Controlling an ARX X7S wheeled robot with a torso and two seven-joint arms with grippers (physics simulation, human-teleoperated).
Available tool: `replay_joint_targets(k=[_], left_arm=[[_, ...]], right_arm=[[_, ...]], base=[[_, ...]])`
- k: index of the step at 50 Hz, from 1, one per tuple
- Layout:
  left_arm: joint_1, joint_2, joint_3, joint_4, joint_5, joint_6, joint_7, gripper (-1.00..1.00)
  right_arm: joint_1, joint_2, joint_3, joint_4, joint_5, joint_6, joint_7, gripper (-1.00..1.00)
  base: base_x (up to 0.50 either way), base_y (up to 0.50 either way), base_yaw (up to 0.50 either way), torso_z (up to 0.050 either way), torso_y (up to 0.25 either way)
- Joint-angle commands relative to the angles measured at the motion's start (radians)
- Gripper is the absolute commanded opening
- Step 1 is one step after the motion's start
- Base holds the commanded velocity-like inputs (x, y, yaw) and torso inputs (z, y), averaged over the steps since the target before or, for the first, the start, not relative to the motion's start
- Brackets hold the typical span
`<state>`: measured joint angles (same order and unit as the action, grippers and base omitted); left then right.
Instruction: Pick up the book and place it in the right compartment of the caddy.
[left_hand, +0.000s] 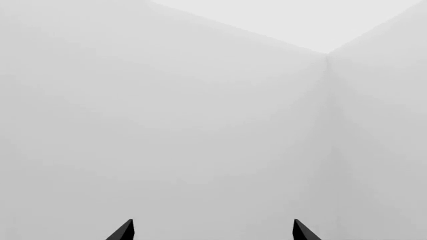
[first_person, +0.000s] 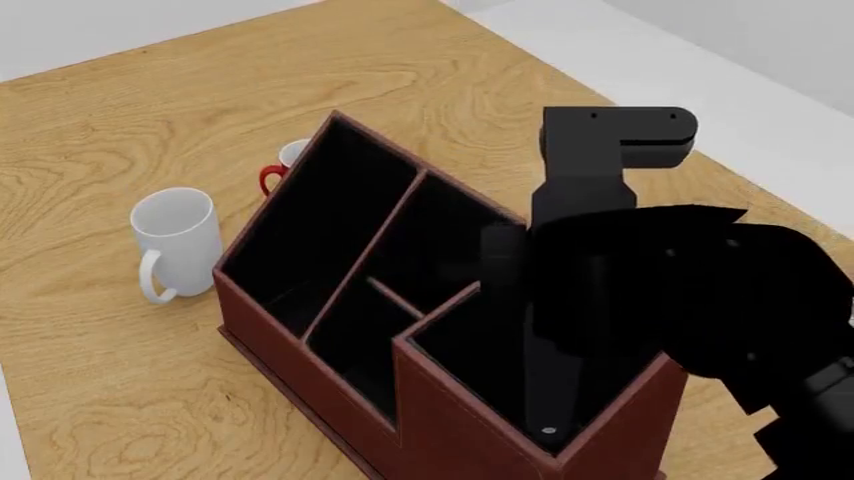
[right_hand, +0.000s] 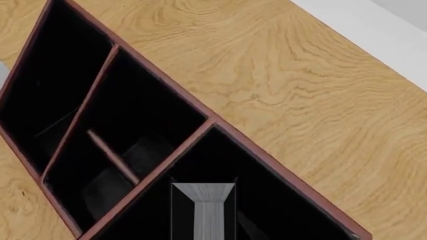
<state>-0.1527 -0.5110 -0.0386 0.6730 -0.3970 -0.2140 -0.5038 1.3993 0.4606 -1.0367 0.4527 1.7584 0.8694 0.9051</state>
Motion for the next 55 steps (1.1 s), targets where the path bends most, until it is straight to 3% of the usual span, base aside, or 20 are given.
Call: replay_joint_targets(k=[1, 55], left_arm=[[-0.003, 0.001, 0.009, -0.007, 0.007, 0.002, 0.0, 1.0], [-0.009, -0.001, 0.044, -0.016, 0.031, 0.006, -0.003, 1.0]], right_arm=[[0.009, -0.008, 0.009, 0.02, -0.071, 0.0, -0.041, -1.0], [-0.068, -0.04, -0.043, 0.1, -0.149, -0.047, -0.154, -1.0]], base=[[0.0, 0.0, 0.0, 0.0, 0.0], [0.0, 0.0, 0.0, 0.0, 0.001]])
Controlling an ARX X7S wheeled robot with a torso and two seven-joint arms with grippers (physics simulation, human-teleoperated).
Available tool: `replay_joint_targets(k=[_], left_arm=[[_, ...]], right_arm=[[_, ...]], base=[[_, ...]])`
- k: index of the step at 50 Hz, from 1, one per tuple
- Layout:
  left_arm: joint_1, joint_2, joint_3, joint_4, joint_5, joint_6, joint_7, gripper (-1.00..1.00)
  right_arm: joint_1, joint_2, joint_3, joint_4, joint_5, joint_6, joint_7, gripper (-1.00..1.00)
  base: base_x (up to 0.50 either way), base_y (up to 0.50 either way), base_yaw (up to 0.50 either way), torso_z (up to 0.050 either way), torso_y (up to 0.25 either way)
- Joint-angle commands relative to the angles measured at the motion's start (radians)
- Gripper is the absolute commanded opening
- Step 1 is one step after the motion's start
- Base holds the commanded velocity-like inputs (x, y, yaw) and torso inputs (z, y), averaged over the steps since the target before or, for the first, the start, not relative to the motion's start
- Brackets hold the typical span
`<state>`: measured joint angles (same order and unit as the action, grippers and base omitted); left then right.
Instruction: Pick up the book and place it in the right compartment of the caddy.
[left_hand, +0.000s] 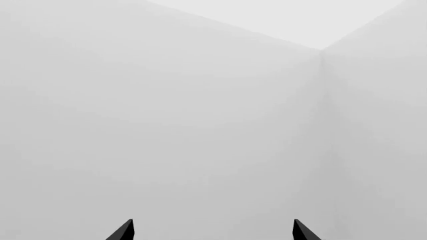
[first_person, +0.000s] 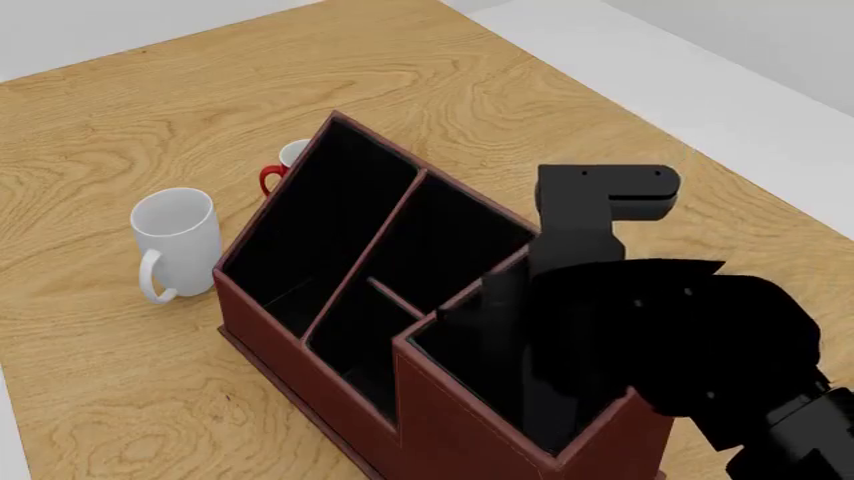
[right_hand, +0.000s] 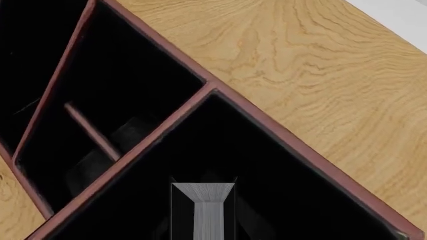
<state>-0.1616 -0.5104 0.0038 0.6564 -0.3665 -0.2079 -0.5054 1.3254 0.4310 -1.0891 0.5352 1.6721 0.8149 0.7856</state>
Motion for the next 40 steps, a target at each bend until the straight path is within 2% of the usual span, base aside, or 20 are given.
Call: replay_joint_targets(k=[1, 9, 10, 30, 40], left_arm=[[0.0, -0.001, 0.003, 0.001, 0.001, 0.0, -0.002, 1.0], [-0.001, -0.002, 0.004, -0.003, 0.001, 0.003, -0.001, 1.0], [-0.001, -0.002, 0.004, -0.003, 0.002, 0.003, -0.001, 1.0], [-0.003, -0.003, 0.009, -0.007, 0.002, 0.005, -0.002, 1.0], [0.0, -0.006, 0.004, 0.003, -0.005, 0.002, -0.006, 1.0]], right_arm=[[0.006, -0.01, 0.01, 0.018, -0.062, 0.008, -0.033, -1.0], [0.002, -0.013, 0.013, 0.027, -0.065, -0.004, -0.036, -1.0], [0.002, -0.012, 0.012, 0.027, -0.066, -0.003, -0.036, 1.0], [-0.004, 0.015, 0.033, -0.014, -0.046, -0.012, 0.002, 1.0], [0.019, 0.052, 0.062, -0.102, -0.005, 0.005, 0.073, 1.0]], base=[[0.0, 0.0, 0.0, 0.0, 0.0], [0.0, 0.0, 0.0, 0.0, 0.001], [0.0, 0.0, 0.0, 0.0, 0.0], [0.0, 0.0, 0.0, 0.0, 0.0], [0.0, 0.0, 0.0, 0.001, 0.0]])
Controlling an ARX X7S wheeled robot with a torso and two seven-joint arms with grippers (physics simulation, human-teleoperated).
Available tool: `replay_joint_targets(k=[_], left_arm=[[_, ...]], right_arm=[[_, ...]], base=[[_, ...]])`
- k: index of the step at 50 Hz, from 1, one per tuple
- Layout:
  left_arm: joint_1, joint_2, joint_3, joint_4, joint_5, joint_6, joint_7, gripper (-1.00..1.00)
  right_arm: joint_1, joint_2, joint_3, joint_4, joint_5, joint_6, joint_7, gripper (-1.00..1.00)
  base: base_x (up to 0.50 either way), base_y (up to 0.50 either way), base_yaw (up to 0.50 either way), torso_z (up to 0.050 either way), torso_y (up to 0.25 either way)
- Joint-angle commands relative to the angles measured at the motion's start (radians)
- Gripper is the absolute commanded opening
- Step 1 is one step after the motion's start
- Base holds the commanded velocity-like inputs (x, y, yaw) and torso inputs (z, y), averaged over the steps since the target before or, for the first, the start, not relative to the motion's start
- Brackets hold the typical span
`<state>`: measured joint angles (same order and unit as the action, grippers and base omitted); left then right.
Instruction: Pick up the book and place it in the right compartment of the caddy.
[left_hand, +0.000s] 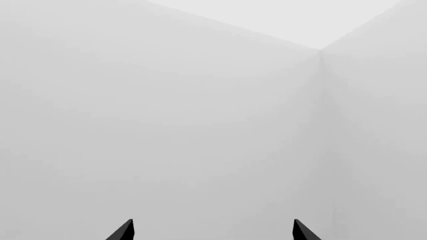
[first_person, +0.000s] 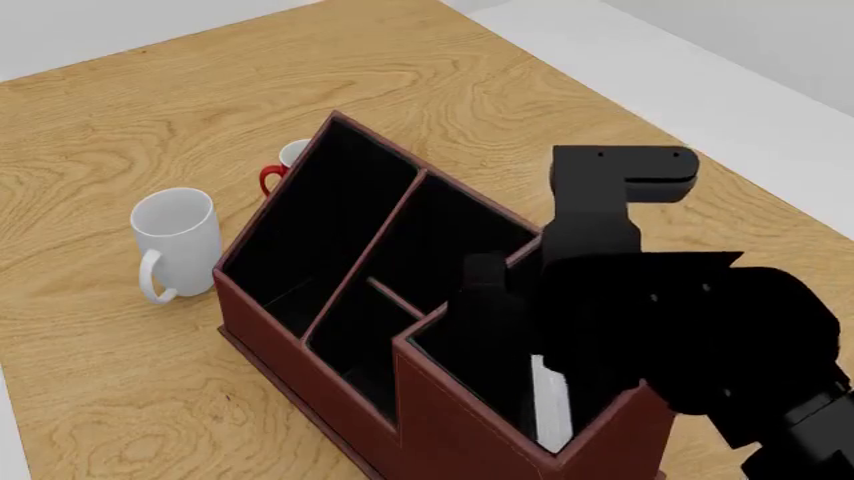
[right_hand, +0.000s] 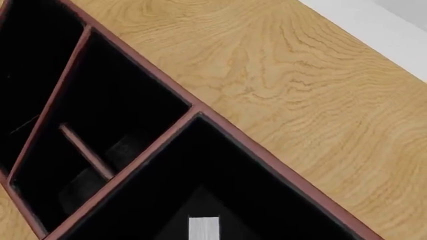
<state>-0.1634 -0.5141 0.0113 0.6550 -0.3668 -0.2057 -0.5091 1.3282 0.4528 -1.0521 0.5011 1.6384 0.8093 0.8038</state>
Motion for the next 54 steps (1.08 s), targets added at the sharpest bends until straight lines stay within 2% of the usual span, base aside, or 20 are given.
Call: replay_joint_targets(k=[1, 20, 39, 54], left_arm=[[0.002, -0.003, -0.004, 0.004, -0.005, 0.0, -0.002, 1.0], [0.005, -0.006, -0.014, 0.01, -0.015, 0.001, -0.007, 1.0], [0.005, -0.008, -0.02, 0.007, -0.021, 0.004, -0.012, 1.0], [0.004, -0.009, -0.016, 0.01, -0.019, 0.001, -0.016, 1.0]], right_arm=[[0.019, 0.037, 0.031, -0.086, 0.035, 0.011, 0.065, 1.0], [0.032, 0.118, 0.098, -0.293, 0.109, 0.002, 0.178, 1.0], [-0.042, 0.234, 0.176, -0.646, 0.126, -0.089, 0.285, 1.0], [-0.138, 0.291, 0.231, -0.824, 0.05, -0.203, 0.268, 1.0]], base=[[0.0, 0.0, 0.0, 0.0, 0.0], [0.0, 0.0, 0.0, 0.0, 0.0], [0.0, 0.0, 0.0, 0.0, 0.0], [0.0, 0.0, 0.0, 0.0, 0.0]])
